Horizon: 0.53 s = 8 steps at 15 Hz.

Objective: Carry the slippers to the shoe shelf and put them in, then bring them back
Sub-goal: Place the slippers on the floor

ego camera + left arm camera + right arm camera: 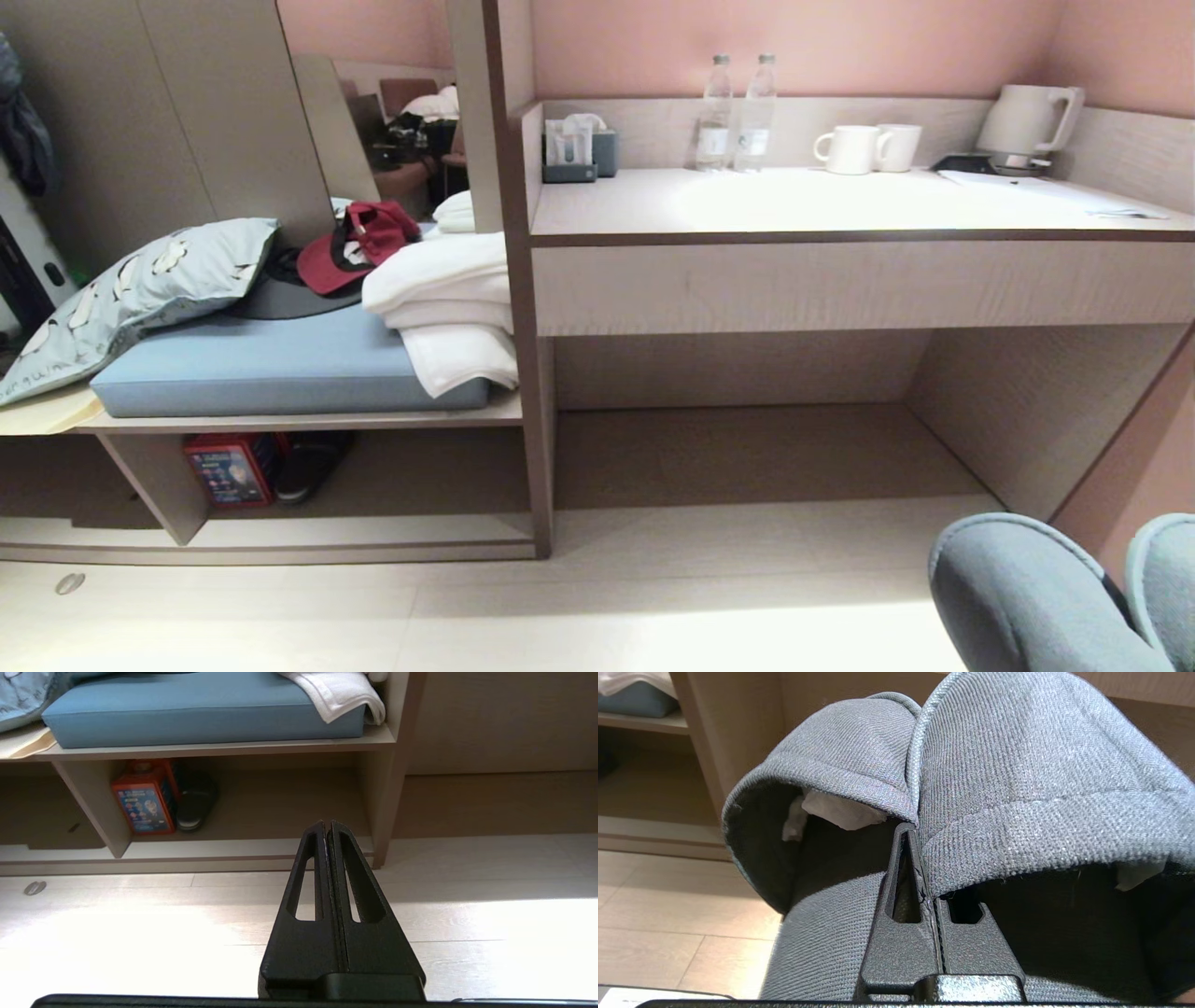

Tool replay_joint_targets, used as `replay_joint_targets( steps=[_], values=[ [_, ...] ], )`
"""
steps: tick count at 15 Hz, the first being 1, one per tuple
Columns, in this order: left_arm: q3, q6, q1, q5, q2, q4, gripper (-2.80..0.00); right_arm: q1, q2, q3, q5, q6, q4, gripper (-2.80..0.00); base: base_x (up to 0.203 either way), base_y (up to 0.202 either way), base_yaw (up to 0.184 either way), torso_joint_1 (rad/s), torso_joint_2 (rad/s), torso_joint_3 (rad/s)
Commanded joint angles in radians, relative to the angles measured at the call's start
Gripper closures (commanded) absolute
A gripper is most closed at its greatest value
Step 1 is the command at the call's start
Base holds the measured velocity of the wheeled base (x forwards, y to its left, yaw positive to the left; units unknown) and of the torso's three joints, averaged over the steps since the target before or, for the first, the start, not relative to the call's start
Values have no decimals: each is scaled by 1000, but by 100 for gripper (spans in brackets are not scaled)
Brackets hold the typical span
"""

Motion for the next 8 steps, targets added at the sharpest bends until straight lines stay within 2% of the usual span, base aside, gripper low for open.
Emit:
replay_joint_targets(
  steps=[1,3,8],
  values=[
    [0,0,1,0,0,-1,0,0,0,0,1,-1,0,0,0,0,0,0,0,0],
    [0,0,1,0,0,-1,0,0,0,0,1,-1,0,0,0,0,0,-1,1,-28],
    [0,0,1,0,0,-1,0,0,0,0,1,-1,0,0,0,0,0,1,2,-175]
  ],
)
